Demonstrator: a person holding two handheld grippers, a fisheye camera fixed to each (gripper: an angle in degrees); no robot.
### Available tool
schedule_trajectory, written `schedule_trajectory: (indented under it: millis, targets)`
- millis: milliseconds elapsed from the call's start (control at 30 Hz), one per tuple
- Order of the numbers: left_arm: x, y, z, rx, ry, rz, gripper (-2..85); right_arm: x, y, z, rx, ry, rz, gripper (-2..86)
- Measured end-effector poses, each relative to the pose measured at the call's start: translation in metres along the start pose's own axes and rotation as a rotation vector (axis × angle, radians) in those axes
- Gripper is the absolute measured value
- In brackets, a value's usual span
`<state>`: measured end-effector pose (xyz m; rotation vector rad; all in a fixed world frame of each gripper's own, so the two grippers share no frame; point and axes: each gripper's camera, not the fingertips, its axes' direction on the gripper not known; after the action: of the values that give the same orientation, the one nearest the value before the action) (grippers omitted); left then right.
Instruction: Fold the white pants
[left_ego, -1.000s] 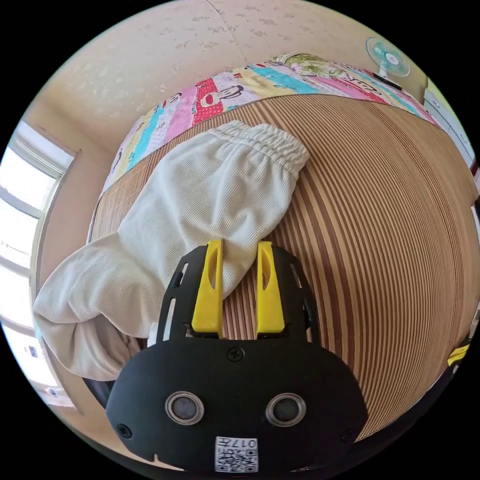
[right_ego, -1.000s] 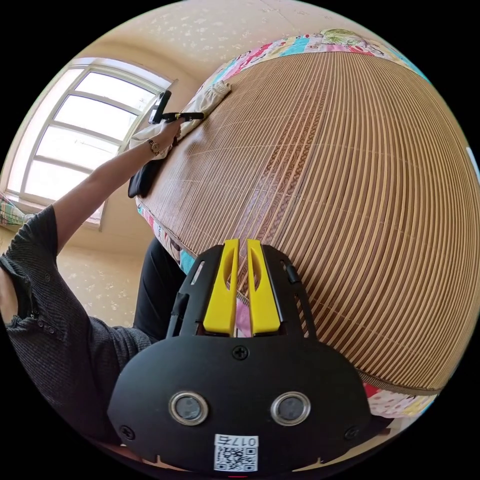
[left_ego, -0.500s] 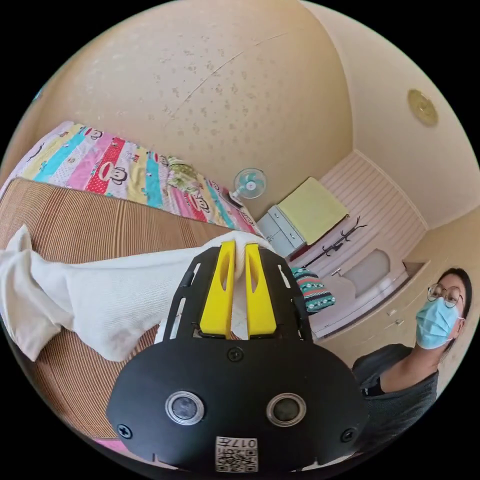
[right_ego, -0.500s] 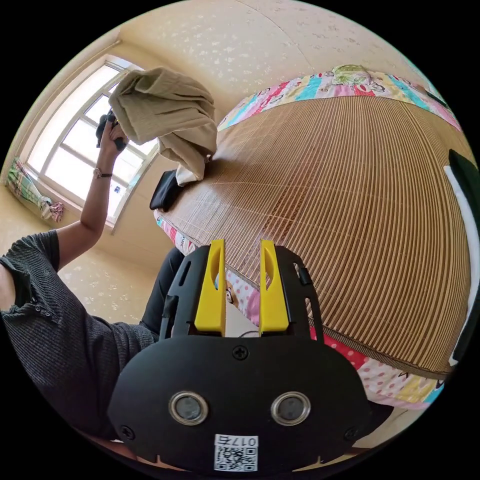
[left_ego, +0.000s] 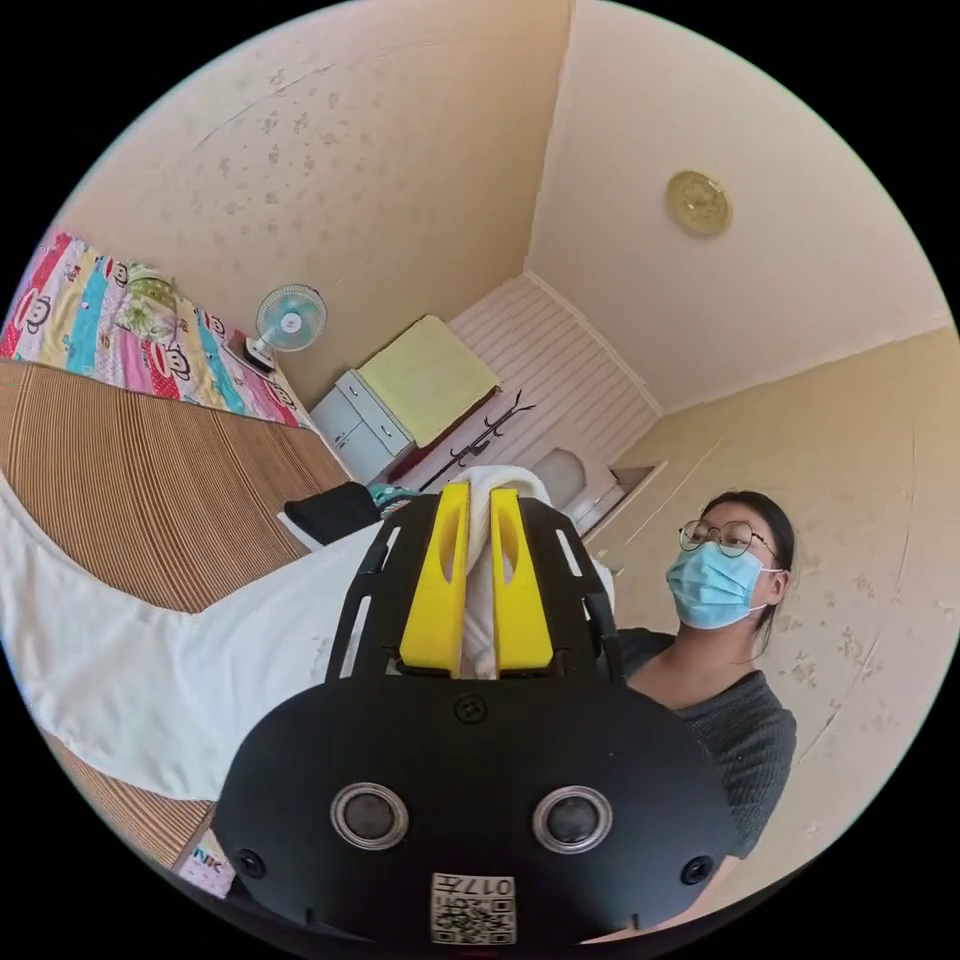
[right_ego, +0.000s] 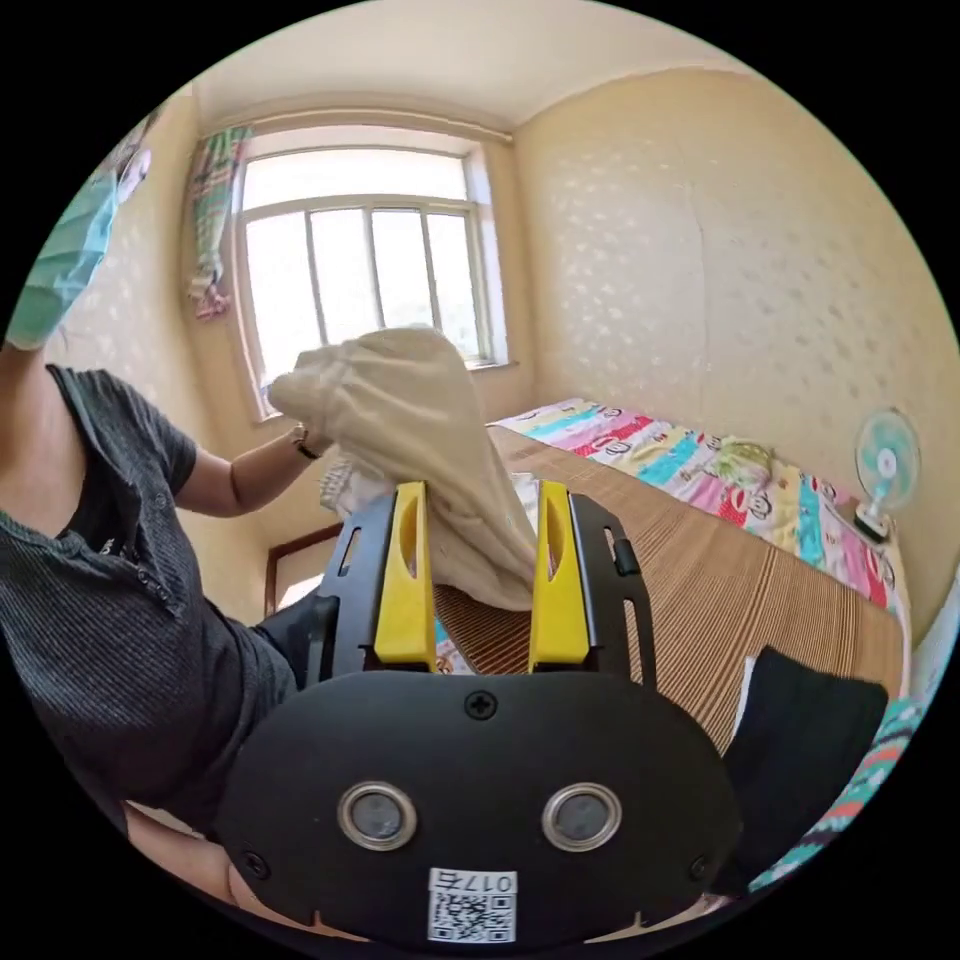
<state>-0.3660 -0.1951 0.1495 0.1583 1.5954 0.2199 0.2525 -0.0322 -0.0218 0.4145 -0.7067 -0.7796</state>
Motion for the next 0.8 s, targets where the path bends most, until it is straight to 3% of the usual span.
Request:
schedule_trajectory:
  millis: [67, 233, 300, 367, 433, 533, 667, 733, 800]
  targets:
    - [-0.004, 0.007, -0.006, 0.043, 0.026, -0.028, 3.9, -0.041, -0.016, 0.008, -0.065, 0.057, -0.096, 18.0]
    - [-0.001, 0.005, -0.031, 0.083, 0.004, -0.09, 3.9, -0.106, -0.032, -0.001, -0.019, 0.049, -0.207, 17.2]
    - [0.007, -0.002, -0.032, 0.055, -0.009, -0.097, 4.0, -0.126, -0.043, 0.007, -0.066, 0.142, -0.243, 16.7]
    - [0.011, -0.007, -0.03, 0.02, -0.016, -0.112, 4.0, -0.142, -0.058, 0.016, -0.097, 0.271, -0.265, 13.8]
    - [0.013, -0.01, -0.032, 0.001, -0.033, -0.137, 4.1, -0.145, -0.071, 0.012, -0.1, 0.25, -0.265, 10.4]
    - [0.014, -0.011, -0.049, -0.007, -0.095, -0.152, 4.5, -0.135, -0.094, -0.008, -0.046, 0.177, -0.208, 5.5]
    - [0.01, 0.004, -0.086, 0.018, -0.163, -0.166, 5.3, -0.102, -0.135, -0.037, 0.071, 0.231, -0.024, 3.7]
    - [0.005, 0.023, -0.101, 0.034, -0.098, -0.177, 5.9, -0.088, -0.153, -0.047, 0.128, 0.221, 0.042, 3.4]
    - [-0.006, 0.073, -0.118, 0.144, 0.084, -0.19, 6.5, -0.085, -0.174, -0.052, 0.155, 0.292, 0.075, 3.2]
